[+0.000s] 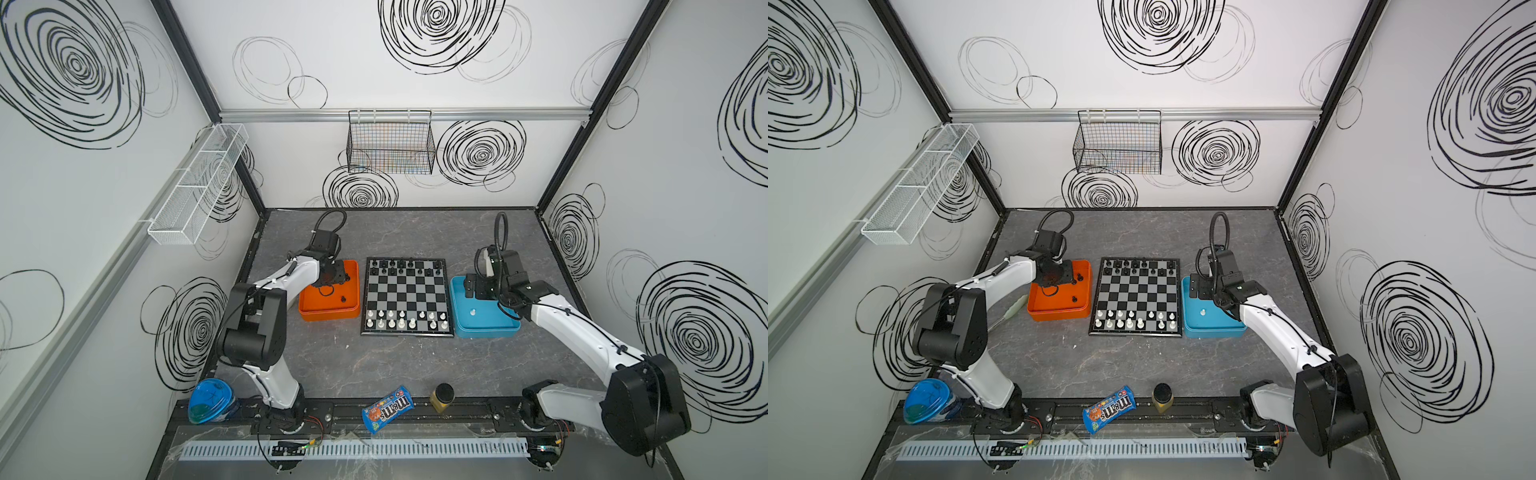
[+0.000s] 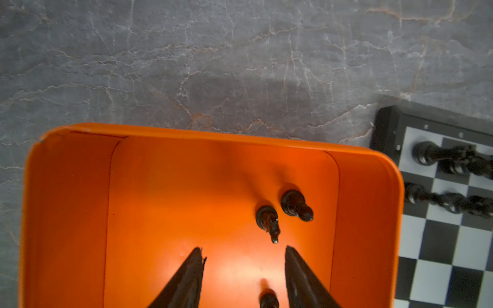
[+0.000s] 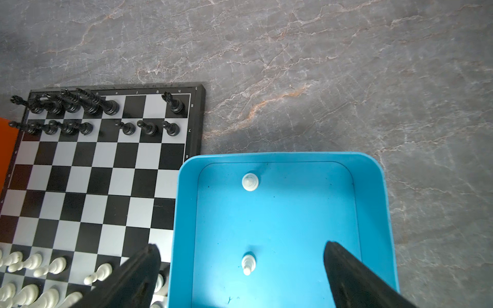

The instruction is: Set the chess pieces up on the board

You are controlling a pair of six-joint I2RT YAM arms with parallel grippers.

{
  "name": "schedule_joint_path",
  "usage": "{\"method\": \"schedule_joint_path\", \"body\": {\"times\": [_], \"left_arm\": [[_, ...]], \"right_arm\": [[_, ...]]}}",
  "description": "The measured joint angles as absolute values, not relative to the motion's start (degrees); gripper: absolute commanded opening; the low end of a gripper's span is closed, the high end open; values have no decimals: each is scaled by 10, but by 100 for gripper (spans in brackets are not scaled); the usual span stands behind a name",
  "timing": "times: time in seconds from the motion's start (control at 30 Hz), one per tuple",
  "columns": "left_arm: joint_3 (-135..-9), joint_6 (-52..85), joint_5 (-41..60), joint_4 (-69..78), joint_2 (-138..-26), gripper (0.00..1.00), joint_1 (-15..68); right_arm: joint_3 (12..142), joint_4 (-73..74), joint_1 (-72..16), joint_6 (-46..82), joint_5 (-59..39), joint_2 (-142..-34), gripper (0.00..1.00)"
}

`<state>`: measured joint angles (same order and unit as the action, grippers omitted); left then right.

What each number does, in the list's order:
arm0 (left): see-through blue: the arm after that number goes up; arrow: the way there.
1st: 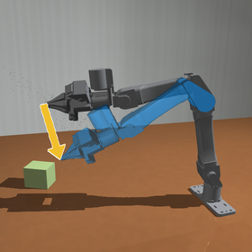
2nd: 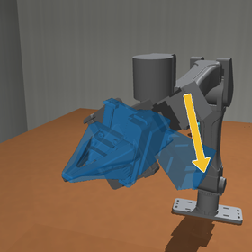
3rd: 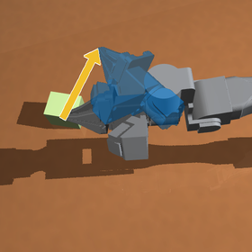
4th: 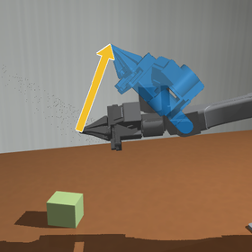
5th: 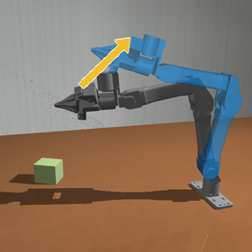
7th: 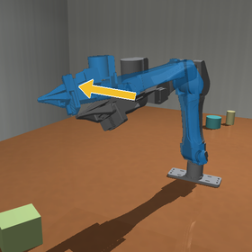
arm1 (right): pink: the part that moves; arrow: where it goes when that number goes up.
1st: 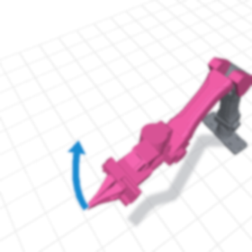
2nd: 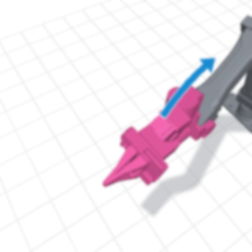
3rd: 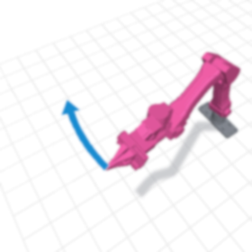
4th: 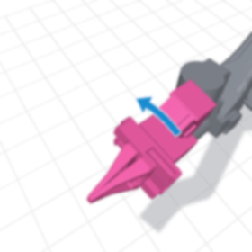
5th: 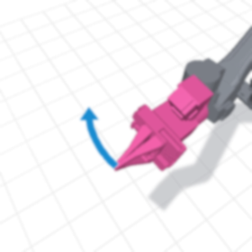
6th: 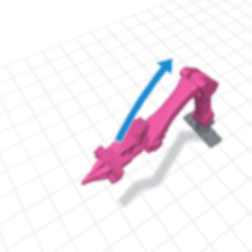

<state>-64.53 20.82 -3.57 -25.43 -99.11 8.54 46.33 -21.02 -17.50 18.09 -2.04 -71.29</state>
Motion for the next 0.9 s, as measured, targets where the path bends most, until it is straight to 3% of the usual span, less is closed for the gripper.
{"method": "schedule_joint_path", "body": {"times": [0.9], "left_arm": [[-687,208,-41,-256,-1054,46,89]], "right_arm": [[471,-211,-160,166,-39,-768,100]]}}
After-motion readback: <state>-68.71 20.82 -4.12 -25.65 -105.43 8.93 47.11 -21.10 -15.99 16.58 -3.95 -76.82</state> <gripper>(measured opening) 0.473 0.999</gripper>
